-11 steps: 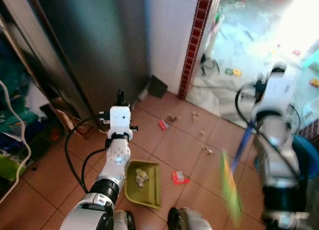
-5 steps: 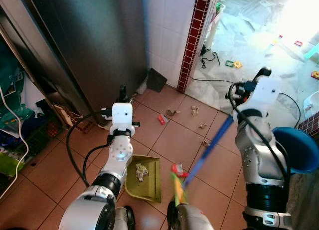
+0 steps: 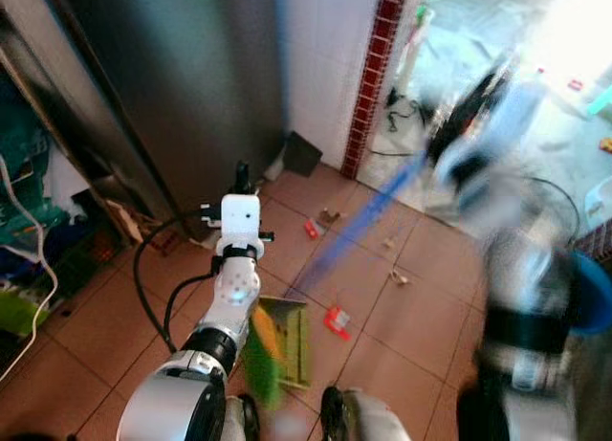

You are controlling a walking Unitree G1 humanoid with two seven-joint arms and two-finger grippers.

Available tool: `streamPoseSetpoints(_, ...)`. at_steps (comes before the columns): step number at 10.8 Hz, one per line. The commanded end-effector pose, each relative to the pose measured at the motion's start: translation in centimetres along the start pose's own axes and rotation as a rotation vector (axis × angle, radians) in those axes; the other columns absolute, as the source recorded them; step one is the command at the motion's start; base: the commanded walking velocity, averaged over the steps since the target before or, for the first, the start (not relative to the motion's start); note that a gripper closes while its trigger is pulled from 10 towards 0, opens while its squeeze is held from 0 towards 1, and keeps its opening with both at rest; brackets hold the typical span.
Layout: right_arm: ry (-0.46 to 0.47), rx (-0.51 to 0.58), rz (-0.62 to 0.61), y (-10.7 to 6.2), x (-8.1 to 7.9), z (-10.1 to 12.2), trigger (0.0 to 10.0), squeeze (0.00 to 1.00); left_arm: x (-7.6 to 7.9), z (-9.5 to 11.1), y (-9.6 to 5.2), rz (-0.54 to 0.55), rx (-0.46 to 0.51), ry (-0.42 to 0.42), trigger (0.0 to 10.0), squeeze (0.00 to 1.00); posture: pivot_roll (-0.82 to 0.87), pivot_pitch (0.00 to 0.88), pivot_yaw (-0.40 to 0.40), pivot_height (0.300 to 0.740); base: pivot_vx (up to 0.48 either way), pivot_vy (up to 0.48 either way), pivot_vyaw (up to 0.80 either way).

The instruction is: Sweep floor

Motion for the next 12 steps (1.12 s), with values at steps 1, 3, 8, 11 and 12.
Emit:
streamPoseSetpoints(1,-0.075,0.097,-0.035,0.0,1.0,2.1,10.0,0.0,0.5,-2.5,-1.5,-0.021,-0.126,0.017,10.0,0.0,-0.24,0.183,-0.046,0.74,0.0,0.0,0.0)
streamPoseSetpoints(3,-0.358,0.183,-0.052,0.0,1.4,3.8,10.0,0.0,0.6,-2.5,-1.4,-0.025,-0.127,0.019,10.0,0.0,-0.24,0.181,-0.045,0.74,0.0,0.0,0.0)
streamPoseSetpoints(8,-0.539,0.076,-0.157,-2.5,2.8,-1.8,10.0,0.0,0.5,-2.6,-1.4,-0.027,-0.133,0.031,10.0,0.0,-0.23,0.181,-0.045,0.74,0.0,0.0,0.0)
streamPoseSetpoints(11,-0.263,-0.079,-0.227,-4.5,1.2,-8.0,10.0,0.0,0.6,-2.6,-1.4,-0.031,-0.135,0.03,10.0,0.0,-0.22,0.183,-0.046,0.74,0.0,0.0,0.0)
streamPoseSetpoints(12,-0.143,-0.08,-0.227,-4.3,0.0,-8.7,10.0,0.0,0.6,-2.6,-1.4,-0.034,-0.137,0.029,10.0,0.0,-0.23,0.182,-0.046,0.74,0.0,0.0,0.0)
Point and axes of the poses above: a point about 5 cm out from each wrist's last joint towards the gripper, its own y axis pointing out of the wrist towards the gripper, its own z axis along the axis of the wrist's last joint, x = y × z, the point moved 1 cm from there along y, pointing out of the wrist towards the gripper, and after that the axes turned 1 degree about -y, right-handed, at the moved point
